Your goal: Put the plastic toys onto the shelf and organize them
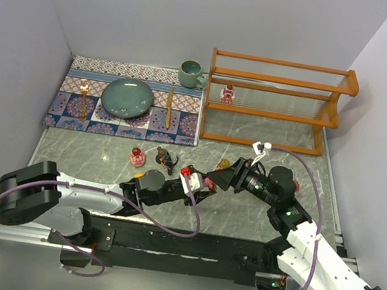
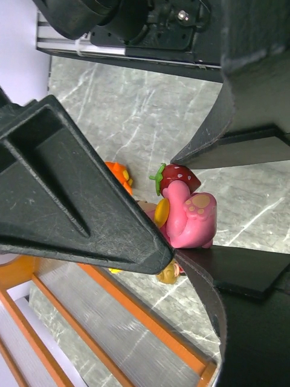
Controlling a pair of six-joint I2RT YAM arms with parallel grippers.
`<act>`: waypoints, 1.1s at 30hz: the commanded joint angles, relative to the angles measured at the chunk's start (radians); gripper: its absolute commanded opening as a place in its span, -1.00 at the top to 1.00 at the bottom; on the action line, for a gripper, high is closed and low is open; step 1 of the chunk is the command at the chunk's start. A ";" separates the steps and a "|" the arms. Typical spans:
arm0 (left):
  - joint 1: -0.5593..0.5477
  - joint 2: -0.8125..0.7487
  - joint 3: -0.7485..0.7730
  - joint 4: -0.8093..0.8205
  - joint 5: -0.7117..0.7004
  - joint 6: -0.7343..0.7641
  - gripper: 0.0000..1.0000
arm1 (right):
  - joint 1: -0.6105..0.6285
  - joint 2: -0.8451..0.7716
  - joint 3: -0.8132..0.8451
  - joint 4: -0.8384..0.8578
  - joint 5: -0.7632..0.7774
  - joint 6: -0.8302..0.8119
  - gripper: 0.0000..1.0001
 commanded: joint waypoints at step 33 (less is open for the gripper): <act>0.302 -0.449 0.414 -1.219 -0.357 -0.565 -0.94 | -0.007 0.322 0.509 -0.168 0.905 -0.703 0.84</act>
